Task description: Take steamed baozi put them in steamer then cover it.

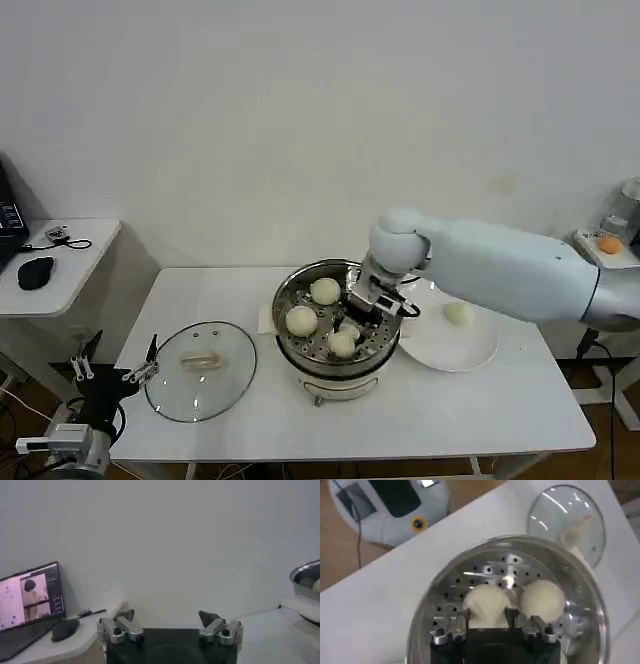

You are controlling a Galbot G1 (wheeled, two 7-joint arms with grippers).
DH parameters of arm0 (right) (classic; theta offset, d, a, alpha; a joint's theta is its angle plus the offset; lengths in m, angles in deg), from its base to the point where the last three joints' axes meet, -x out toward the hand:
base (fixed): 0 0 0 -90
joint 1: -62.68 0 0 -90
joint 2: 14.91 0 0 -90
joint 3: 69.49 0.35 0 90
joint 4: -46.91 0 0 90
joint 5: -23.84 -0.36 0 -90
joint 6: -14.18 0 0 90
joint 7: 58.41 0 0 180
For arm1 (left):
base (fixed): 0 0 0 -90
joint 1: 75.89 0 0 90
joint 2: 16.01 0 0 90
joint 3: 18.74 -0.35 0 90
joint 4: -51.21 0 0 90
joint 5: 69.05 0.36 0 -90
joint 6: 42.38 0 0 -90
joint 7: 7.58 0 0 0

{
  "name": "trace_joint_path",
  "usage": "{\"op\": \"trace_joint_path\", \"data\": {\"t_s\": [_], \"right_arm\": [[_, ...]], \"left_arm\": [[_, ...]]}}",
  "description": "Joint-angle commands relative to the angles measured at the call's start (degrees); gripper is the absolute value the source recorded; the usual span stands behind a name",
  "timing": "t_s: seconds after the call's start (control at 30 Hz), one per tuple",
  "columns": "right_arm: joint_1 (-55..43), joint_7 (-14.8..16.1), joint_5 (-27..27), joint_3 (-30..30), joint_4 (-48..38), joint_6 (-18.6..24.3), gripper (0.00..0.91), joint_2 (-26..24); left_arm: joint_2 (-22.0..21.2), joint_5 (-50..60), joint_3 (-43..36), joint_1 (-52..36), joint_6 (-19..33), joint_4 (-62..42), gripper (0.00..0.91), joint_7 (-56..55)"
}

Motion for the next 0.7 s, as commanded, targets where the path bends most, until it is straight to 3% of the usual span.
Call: {"op": "trace_joint_path", "data": {"t_s": [0.03, 0.1, 0.13, 0.2, 0.23, 0.7], "right_arm": [[0.3, 1.3, 0.2, -0.6, 0.7, 2.8, 0.514, 0.3], [0.3, 1.4, 0.3, -0.6, 0.5, 3.0, 0.554, 0.4], [0.3, 1.5, 0.3, -0.6, 0.3, 3.1, 0.705, 0.4], [0.3, 0.9, 0.1, -0.5, 0.2, 3.3, 0.887, 0.3], [0.3, 0.7, 0.1, -0.4, 0.1, 3.5, 0.907, 0.3], [-2.2, -2.8, -2.5, 3.2, -2.8, 2.7, 0.907, -1.8]], "left_arm": [[0.0, 0.0, 0.1, 0.0, 0.1, -0.1, 0.907, 0.0], [-0.1, 0.0, 0.0, -0.1, 0.1, -0.1, 0.907, 0.0], [-0.1, 0.0, 0.0, -0.1, 0.1, -0.1, 0.907, 0.0], [-0.1, 0.0, -0.1, -0.2, 0.0, -0.2, 0.907, 0.0], [-0.1, 0.0, -0.1, -0.2, 0.0, -0.2, 0.907, 0.0], [0.7, 0.0, -1.4, -1.1, 0.0, -0.9, 0.907, 0.0]]}}
